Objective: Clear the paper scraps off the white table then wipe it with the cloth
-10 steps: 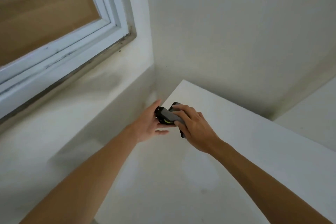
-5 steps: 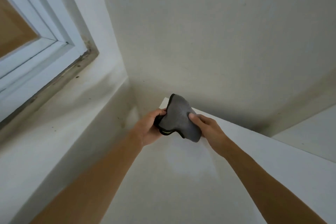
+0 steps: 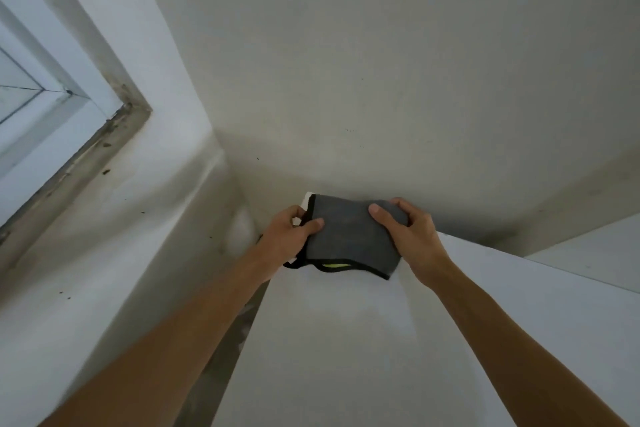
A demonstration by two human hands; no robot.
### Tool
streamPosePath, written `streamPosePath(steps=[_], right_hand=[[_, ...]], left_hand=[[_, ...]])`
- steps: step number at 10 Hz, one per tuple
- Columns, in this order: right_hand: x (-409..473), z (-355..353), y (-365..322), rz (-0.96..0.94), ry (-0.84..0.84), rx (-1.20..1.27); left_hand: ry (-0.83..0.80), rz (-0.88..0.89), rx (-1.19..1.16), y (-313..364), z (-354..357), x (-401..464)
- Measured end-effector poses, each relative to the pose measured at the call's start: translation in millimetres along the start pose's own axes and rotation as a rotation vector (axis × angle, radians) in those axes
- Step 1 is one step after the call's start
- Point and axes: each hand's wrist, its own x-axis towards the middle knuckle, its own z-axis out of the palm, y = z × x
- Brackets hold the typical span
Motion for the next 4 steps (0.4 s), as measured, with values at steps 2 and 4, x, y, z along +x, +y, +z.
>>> streamPosePath(steps=[2, 4], right_hand=[[15.8, 13.8, 16.8, 0.017, 0.088, -0.379], [-0.5, 9.8, 18.6, -0.135, 0.086, -0.757]], left_hand=[[0.14, 0.269, 0.579, -13.1, 4.0, 5.0], [0.276, 0.417, 1.007, -7.3, -1.7, -8.3]])
